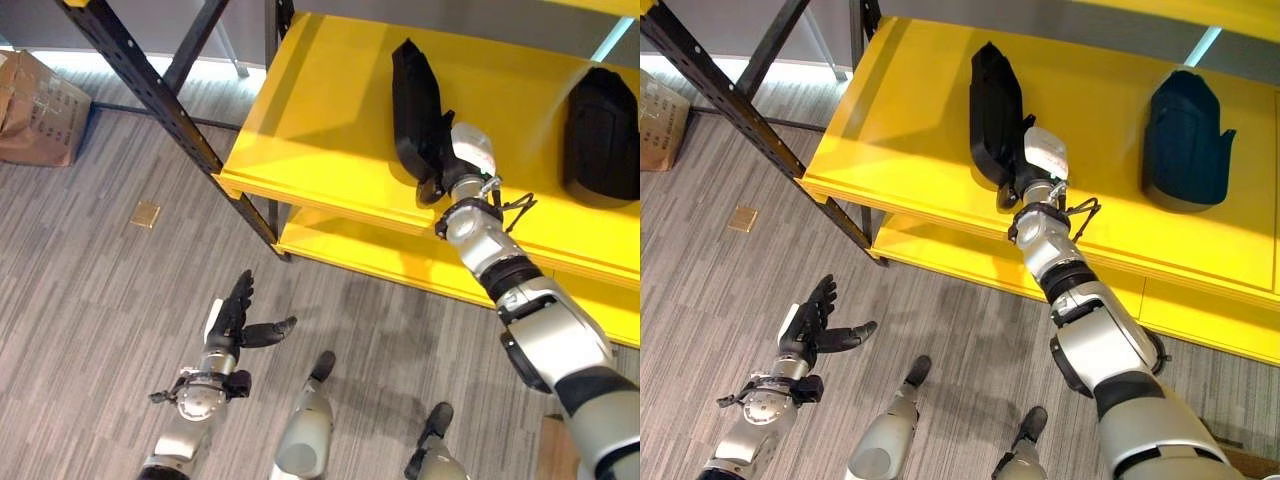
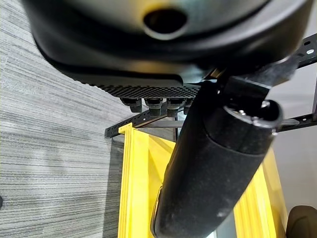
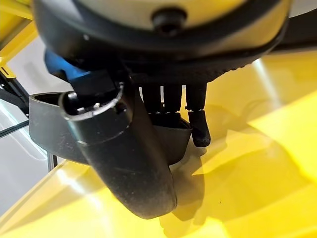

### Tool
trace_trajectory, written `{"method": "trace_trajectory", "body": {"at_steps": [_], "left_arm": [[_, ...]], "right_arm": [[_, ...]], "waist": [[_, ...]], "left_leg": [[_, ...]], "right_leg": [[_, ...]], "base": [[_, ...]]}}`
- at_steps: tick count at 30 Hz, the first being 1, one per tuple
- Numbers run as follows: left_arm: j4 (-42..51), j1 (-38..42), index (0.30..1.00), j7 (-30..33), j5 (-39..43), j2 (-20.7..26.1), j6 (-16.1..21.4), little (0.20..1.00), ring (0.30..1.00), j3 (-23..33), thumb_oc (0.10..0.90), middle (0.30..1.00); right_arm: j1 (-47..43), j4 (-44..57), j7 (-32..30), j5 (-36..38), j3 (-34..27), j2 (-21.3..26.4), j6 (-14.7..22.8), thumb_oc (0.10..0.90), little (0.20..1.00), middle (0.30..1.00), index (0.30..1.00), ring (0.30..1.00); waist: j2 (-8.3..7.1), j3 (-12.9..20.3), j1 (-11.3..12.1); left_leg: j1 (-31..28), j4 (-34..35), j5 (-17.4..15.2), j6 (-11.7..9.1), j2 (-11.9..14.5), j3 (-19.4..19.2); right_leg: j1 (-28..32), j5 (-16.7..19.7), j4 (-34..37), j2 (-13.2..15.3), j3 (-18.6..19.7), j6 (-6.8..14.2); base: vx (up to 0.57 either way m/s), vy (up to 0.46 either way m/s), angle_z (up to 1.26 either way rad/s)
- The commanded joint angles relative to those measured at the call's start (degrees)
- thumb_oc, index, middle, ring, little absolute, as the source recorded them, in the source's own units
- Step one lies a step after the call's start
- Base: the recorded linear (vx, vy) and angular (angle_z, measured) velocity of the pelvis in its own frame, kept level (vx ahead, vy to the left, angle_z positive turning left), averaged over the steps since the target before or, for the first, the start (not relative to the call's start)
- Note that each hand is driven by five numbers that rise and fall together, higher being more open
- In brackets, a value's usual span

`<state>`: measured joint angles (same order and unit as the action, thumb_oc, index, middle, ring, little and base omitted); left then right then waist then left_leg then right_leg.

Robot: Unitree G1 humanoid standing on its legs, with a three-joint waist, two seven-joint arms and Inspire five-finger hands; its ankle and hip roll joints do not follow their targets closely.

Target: Move parts from the plastic box to the shelf.

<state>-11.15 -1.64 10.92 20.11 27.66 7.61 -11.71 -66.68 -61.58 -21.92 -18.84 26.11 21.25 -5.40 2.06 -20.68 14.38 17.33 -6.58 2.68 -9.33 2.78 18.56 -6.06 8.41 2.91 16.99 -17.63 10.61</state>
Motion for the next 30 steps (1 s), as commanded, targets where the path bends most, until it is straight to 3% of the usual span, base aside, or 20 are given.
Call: {"method": "trace_trajectory", "body": {"at_steps": [1,11,30], "left_arm": [[5.42,1.11,1.0,1.75,1.25,4.28,5.74,1.0,1.0,-0.87,0.9,1.0],[5.62,1.53,1.0,1.93,1.29,3.97,5.38,1.0,1.0,-1.53,0.9,1.0],[5.02,1.63,1.0,3.25,1.11,3.79,5.37,1.0,1.0,-0.82,0.9,1.0]], "right_arm": [[-8.48,-0.74,-4.94,2.43,0.38,3.14,0.39,0.4,0.3,0.3,0.3,0.3],[-7.98,-1.39,-6.43,3.4,-0.74,4.0,-0.11,0.4,0.3,0.3,0.3,0.3],[-6.59,0.95,-8.46,4.26,-2.66,5.91,-0.35,0.4,0.3,0.3,0.3,0.3]], "waist": [[-0.54,2.25,0.56],[-0.15,1.78,0.12],[-1.31,1.04,-2.16]], "left_leg": [[-0.97,4.38,2.44,5.48,-0.77,-5.48],[0.03,4.04,2.77,5.35,-0.74,-5.36],[-0.06,3.5,2.38,5.13,0.05,-7.01]], "right_leg": [[-1.29,-2.44,-8.65,3.2,-0.39,1.18],[-1.77,-2.79,-8.8,3.15,-0.59,1.05],[-2.72,-2.96,-9.45,2.81,1.15,0.72]], "base": [[0.0,0.0,0.0],[0.0,0.0,0.0],[0.0,-0.002,-0.02]]}}
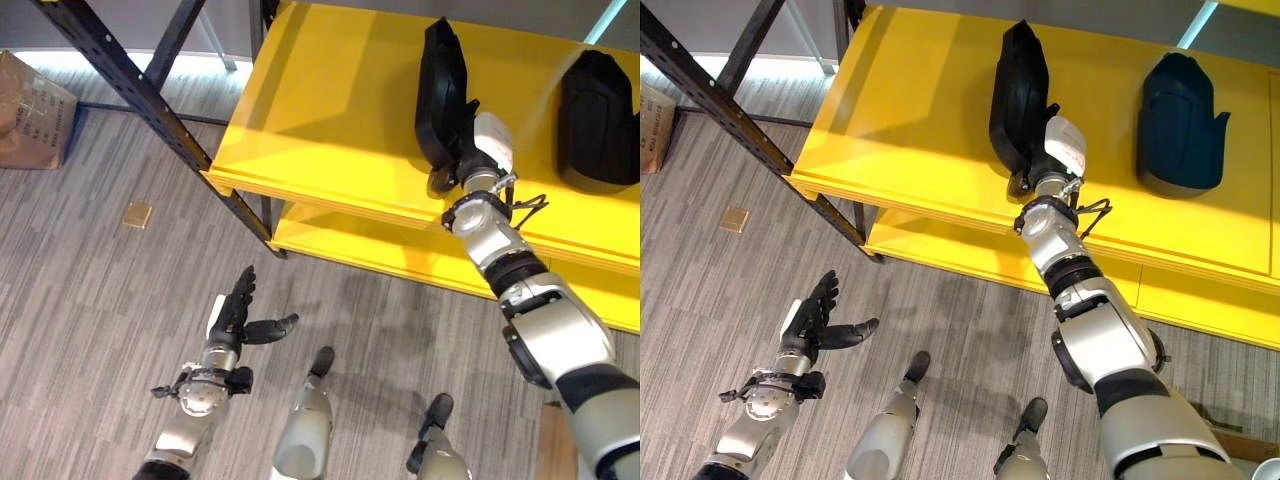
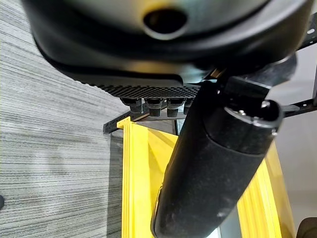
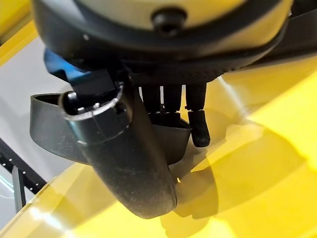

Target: Move parts from the plastic box to the shelf.

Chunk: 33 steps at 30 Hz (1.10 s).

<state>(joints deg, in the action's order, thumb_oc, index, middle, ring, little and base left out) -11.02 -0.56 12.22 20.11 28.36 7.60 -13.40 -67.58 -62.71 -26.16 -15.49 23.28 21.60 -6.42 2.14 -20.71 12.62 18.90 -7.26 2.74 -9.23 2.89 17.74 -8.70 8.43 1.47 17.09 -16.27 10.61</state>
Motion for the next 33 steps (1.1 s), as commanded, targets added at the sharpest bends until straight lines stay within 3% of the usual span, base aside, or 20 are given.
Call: {"method": "trace_trajectory", "body": {"at_steps": [1,14,15,16,17,18,33], "left_arm": [[4.88,0.54,1.0,1.95,1.12,3.09,5.37,1.0,1.0,0.87,0.9,1.0],[4.79,0.15,1.0,1.77,1.01,3.2,5.37,1.0,1.0,1.08,0.9,1.0],[4.75,0.14,1.0,1.72,0.89,3.31,5.37,1.0,1.0,1.04,0.9,1.0],[4.75,0.14,1.0,1.68,0.75,3.4,5.39,1.0,1.0,1.1,0.9,1.0],[4.75,0.15,1.0,1.68,0.74,3.38,5.39,1.0,1.0,1.1,0.9,1.0],[4.58,0.12,1.0,1.57,0.78,3.44,5.43,1.0,1.0,1.2,0.9,1.0],[3.4,0.07,1.0,1.65,0.44,3.51,5.61,1.0,1.0,2.09,0.9,1.0]], "right_arm": [[-5.69,2.1,-4.21,0.91,0.16,5.56,0.66,0.4,0.3,0.3,0.3,0.3],[-5.44,2.34,-3.93,0.07,0.4,6.12,0.79,0.4,0.3,0.3,0.3,0.3],[-5.33,2.39,-3.31,-0.68,1.18,6.15,0.81,0.576,0.547,0.547,0.547,0.547],[-5.51,2.74,-3.09,-1.14,1.67,6.39,0.87,0.7,0.72,0.72,0.72,0.72],[-5.52,2.75,-3.07,-1.15,1.68,6.4,0.86,0.7,0.72,0.72,0.72,0.72],[-5.63,3.31,-2.59,-1.61,2.1,6.58,0.95,0.9,1.0,1.0,1.0,1.0],[-6.43,16.36,-1.22,-8.12,4.74,8.45,1.95,0.9,1.0,1.0,1.0,1.0]], "waist": [[-1.39,1.07,-0.4],[-1.8,1.51,-0.85],[-1.89,1.51,-0.81],[-1.95,1.51,-0.79],[-1.94,1.49,-0.8],[-1.99,1.5,-0.78],[-2.99,1.66,-0.97]], "left_leg": [[-1.64,4.17,2.32,5.03,-0.06,-6.19],[-1.68,4.36,2.48,4.91,0.16,-6.21],[-1.71,4.41,2.5,4.89,0.14,-6.23],[-1.72,4.42,2.51,4.88,0.13,-6.23],[-1.72,4.42,2.51,4.88,0.13,-6.23],[-1.72,4.43,2.52,4.9,0.12,-6.19],[-1.59,3.75,2.13,4.96,0.24,-6.34]], "right_leg": [[-0.07,-2.99,-8.02,2.71,-0.2,0.71],[0.04,-2.99,-7.73,2.37,0.06,0.69],[0.08,-2.97,-7.73,2.41,0.06,0.69],[0.13,-2.99,-7.72,2.44,0.02,0.7],[0.14,-2.99,-7.73,2.45,0.02,0.71],[0.15,-2.96,-7.71,2.47,-0.02,0.72],[-0.1,-3.15,-8.5,2.49,0.32,0.73]], "base": [[0.0,0.0,0.0],[0.0,0.0,0.0],[0.0,0.0,0.0],[0.0,0.0,0.0],[0.0,0.0,0.0],[0.0,0.0,0.0],[0.0,0.0,0.0]]}}
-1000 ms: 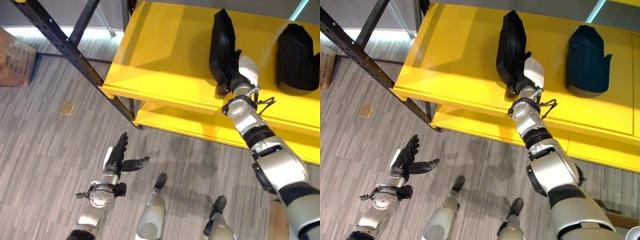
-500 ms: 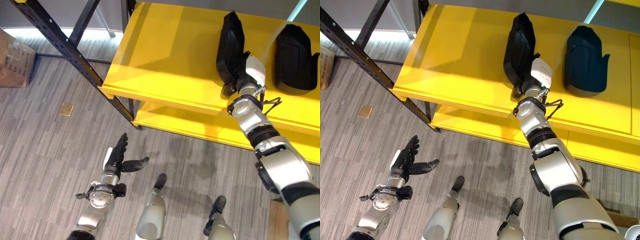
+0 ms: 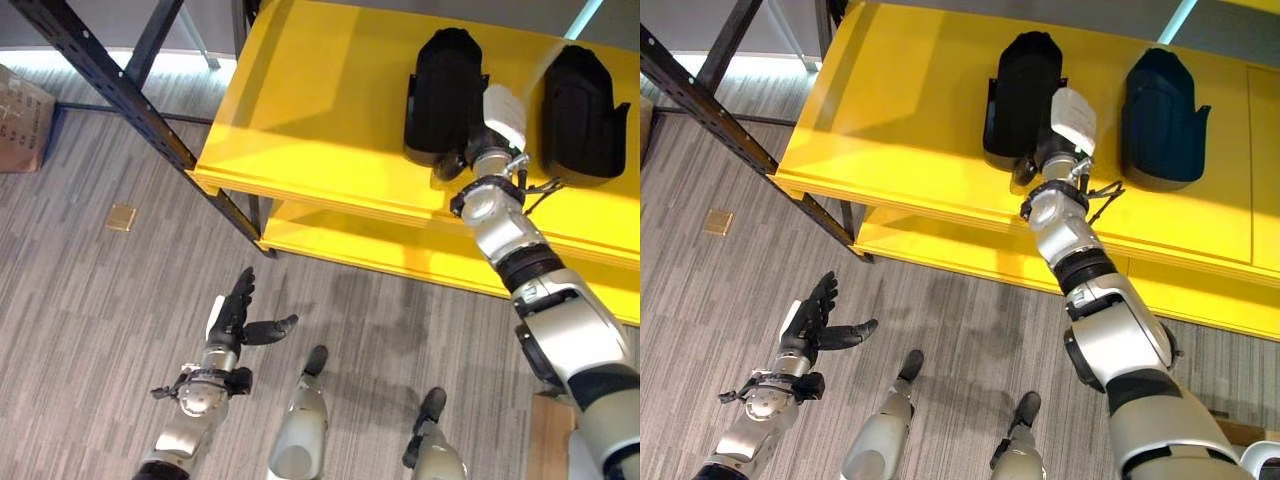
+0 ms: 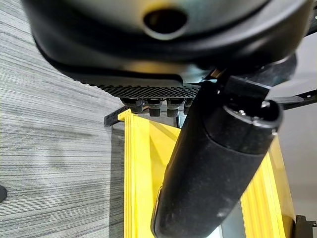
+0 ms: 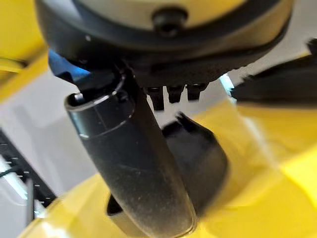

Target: Move parts from the plastic box to the shelf.

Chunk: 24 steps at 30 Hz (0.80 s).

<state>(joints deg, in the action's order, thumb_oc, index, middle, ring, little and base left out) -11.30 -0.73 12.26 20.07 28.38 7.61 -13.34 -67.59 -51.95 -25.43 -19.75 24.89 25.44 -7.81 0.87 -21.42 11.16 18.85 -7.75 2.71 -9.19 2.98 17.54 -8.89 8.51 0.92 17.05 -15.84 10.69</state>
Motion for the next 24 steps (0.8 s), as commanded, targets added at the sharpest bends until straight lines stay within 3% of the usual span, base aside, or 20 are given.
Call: {"method": "trace_trajectory", "body": {"at_steps": [1,21,24], "left_arm": [[3.42,0.32,1.0,1.47,0.35,3.53,5.61,1.0,1.0,2.1,0.9,1.0],[2.56,0.06,1.0,2.06,-0.55,3.29,5.0,1.0,1.0,3.34,0.9,1.0],[2.44,-0.22,1.0,2.5,-0.95,2.66,4.76,1.0,1.0,3.95,0.9,1.0]], "right_arm": [[-6.62,7.06,-1.61,-4.91,3.6,4.94,3.53,0.9,1.0,1.0,1.0,1.0],[-3.85,18.98,-1.81,-7.93,0.38,6.28,4.11,0.9,1.0,1.0,1.0,1.0],[-0.91,25.05,-2.2,-8.13,-1.95,6.3,5.16,0.9,1.0,1.0,1.0,1.0]], "waist": [[-1.79,2.43,0.55],[-3.15,2.76,0.28],[-3.54,2.83,-0.3]], "left_leg": [[-1.47,4.13,2.12,4.94,0.17,-6.21],[-1.08,3.2,1.6,5.03,0.28,-6.28],[-1.22,2.94,1.31,5.04,0.42,-6.55]], "right_leg": [[0.06,-3.22,-8.04,2.53,-0.15,0.61],[-0.04,-3.66,-8.38,2.28,0.04,0.39],[0.0,-3.67,-8.45,2.17,0.3,0.42]], "base": [[0.0,0.0,0.0],[0.0,0.0,0.0],[0.01,0.002,-0.08]]}}
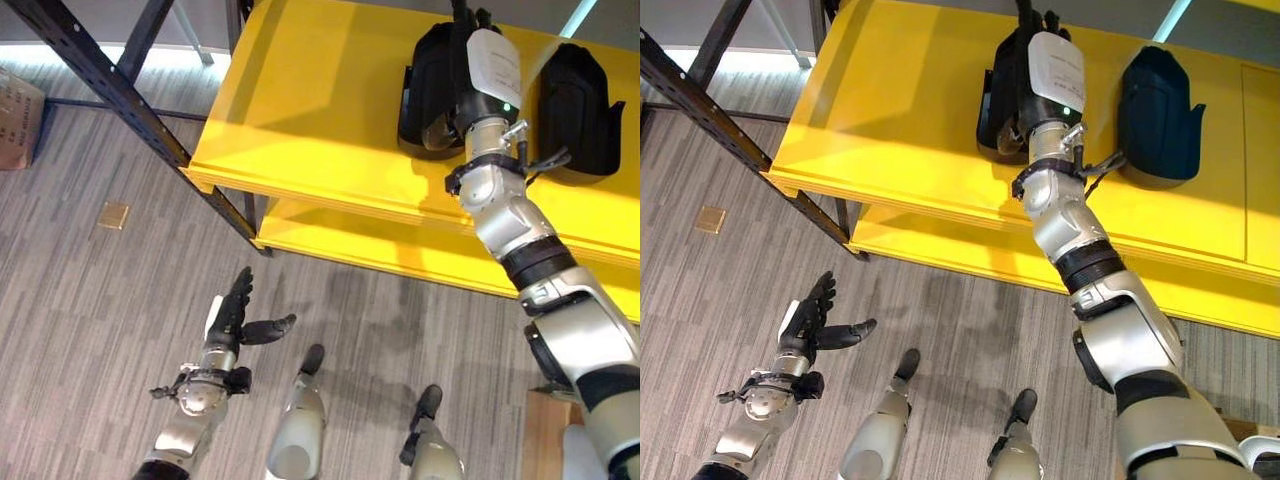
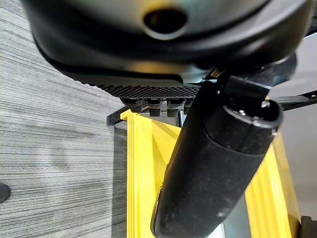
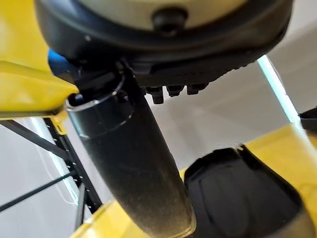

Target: Move parts from the plastic box to the shelf.

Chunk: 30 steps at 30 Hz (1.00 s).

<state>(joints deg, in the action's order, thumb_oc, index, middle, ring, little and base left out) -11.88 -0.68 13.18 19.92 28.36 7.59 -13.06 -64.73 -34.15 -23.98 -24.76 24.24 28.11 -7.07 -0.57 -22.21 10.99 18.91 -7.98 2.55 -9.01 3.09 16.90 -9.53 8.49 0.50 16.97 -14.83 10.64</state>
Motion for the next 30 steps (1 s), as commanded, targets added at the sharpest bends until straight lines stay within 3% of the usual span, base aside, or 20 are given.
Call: {"method": "trace_trajectory", "body": {"at_steps": [1,9,19,23,26,30], "left_arm": [[3.05,-0.33,1.0,1.58,-0.82,2.72,4.77,1.0,1.0,3.64,0.9,1.0],[3.25,-1.59,1.0,2.24,-2.01,1.28,3.68,1.0,1.0,5.26,0.9,1.0],[3.27,-5.22,1.0,1.63,-4.78,-2.09,2.36,1.0,1.0,7.42,0.9,1.0],[3.43,-7.05,1.0,1.14,-5.68,-2.89,2.34,1.0,1.0,9.15,0.9,1.0],[2.91,-8.69,1.0,1.04,-7.59,-3.31,2.87,1.0,1.0,11.27,0.9,1.0],[2.56,-8.62,1.0,1.06,-9.17,-4.13,2.93,1.0,1.0,11.31,0.9,1.0]], "right_arm": [[-3.53,7.5,-3.56,-3.18,-1.42,3.66,4.35,0.9,1.0,1.0,1.0,1.0],[6.51,20.93,-3.35,-1.72,-7.29,2.83,6.84,0.9,1.0,1.0,1.0,1.0],[36.99,41.14,3.54,9.43,-14.82,-1.61,16.78,0.9,1.0,1.0,1.0,1.0],[45.69,45.41,7.1,11.89,-16.8,-1.08,18.97,0.9,1.0,1.0,1.0,1.0],[55.59,47.95,8.84,8.43,-19.38,-0.61,19.81,0.9,1.0,1.0,1.0,1.0],[60.74,49.12,10.03,5.8,-19.67,-0.88,19.63,0.9,1.0,1.0,1.0,1.0]], "waist": [[-2.13,3.68,-0.09],[-2.97,4.25,-1.5],[-4.54,7.93,-5.5],[-4.78,9.48,-6.93],[-4.85,11.41,-9.12],[-4.74,12.33,-10.61]], "left_leg": [[-1.3,3.16,1.46,4.86,0.31,-5.92],[-2.22,3.3,1.06,4.92,0.97,-6.59],[-6.8,3.61,-0.79,5.44,1.44,-9.35],[-9.87,4.58,-1.55,6.15,1.49,-11.12],[-12.94,5.06,-2.88,6.71,1.03,-12.66],[-14.92,3.3,-5.14,7.45,-0.11,-14.15]], "right_leg": [[0.63,-3.66,-8.05,2.25,-0.69,0.47],[0.82,-3.84,-7.95,1.8,0.18,0.42],[3.83,-3.94,-6.48,1.44,1.03,1.13],[4.78,-3.87,-6.47,1.4,2.21,1.59],[6.29,-4.11,-7.02,1.72,2.91,2.21],[7.49,-3.59,-7.27,2.68,3.95,2.9]], "base": [[0.0,0.0,0.0],[0.0,-0.001,-0.01],[0.05,0.028,-0.12],[0.08,0.06,-0.28],[0.1,0.072,-0.37],[0.08,0.105,-0.21]]}}
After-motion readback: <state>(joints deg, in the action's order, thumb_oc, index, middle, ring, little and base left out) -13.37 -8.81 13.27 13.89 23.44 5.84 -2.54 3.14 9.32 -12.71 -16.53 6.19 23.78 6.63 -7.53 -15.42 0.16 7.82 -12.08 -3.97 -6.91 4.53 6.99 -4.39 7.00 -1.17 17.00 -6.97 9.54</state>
